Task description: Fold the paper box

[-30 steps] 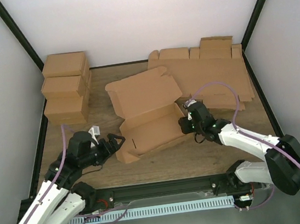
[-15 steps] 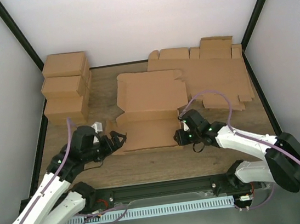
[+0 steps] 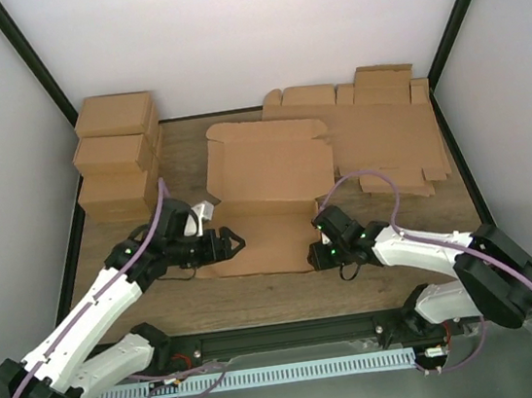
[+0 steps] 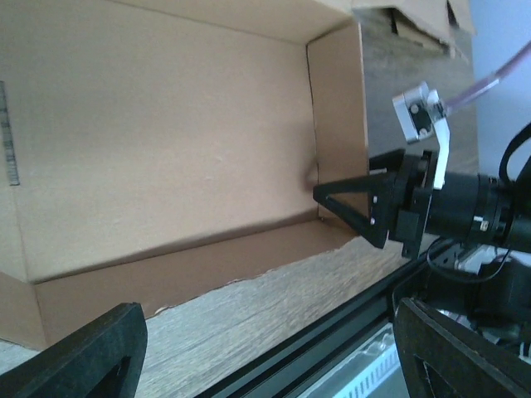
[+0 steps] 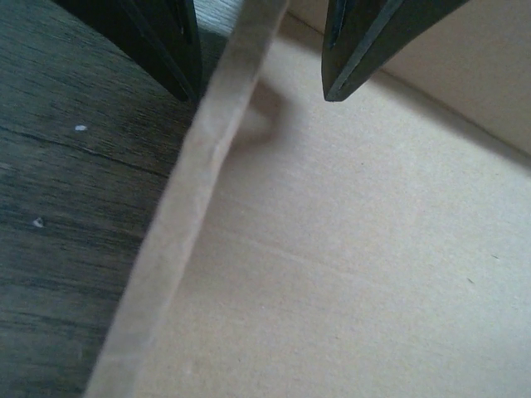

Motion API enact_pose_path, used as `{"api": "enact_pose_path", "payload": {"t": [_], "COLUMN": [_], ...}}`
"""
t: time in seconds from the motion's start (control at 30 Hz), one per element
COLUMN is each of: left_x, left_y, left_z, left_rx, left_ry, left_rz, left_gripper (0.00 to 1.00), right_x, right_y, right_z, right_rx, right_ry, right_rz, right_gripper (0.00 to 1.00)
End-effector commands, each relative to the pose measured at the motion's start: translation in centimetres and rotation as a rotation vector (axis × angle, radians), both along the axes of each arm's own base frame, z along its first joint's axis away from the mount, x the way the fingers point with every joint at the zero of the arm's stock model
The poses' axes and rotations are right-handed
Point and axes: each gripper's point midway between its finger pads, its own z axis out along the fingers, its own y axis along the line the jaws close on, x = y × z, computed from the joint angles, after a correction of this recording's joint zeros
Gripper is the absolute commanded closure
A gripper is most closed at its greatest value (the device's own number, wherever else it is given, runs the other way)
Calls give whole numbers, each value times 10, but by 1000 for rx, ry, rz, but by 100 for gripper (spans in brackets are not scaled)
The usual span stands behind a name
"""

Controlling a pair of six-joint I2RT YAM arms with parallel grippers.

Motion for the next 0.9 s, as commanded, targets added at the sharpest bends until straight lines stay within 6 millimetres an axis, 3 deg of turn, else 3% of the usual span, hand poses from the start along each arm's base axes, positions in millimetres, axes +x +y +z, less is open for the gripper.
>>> {"api": "enact_pose_path", "payload": {"t": [0.0, 0.23, 0.37, 0.53, 0.7, 0.77, 0.87], "left_x": [-4, -30, -38, -59, -60, -65, -64], "left_y": [-17, -72, -94, -129, -126, -125, -122], "left_z": [0, -20, -42, -48, -62, -66, -68], "left_rx": [-43, -96, -3, 137, 316, 323, 337], "left_ry": [-38, -5, -1, -119, -314, -378, -464], "left_rz": [-93, -241, -335, -567, -712, -791, -856], "left_gripper": [17, 18, 21, 29, 29, 24, 25], "right_x": [6, 13, 11, 11, 12, 12, 11], "right_y": [-1, 2, 5, 3, 2, 2, 1], "right_z": [3, 7, 5, 5, 6, 6, 7], "right_rx": [-32, -40, -28, -30, -36, -37, -40], "right_ry": [-18, -38, -29, -34, -43, -43, -45], "right_rz": [-18, -13, -7, -11, -6, -3, -1], "right_gripper": [57, 56, 56, 56, 56, 57, 57]}}
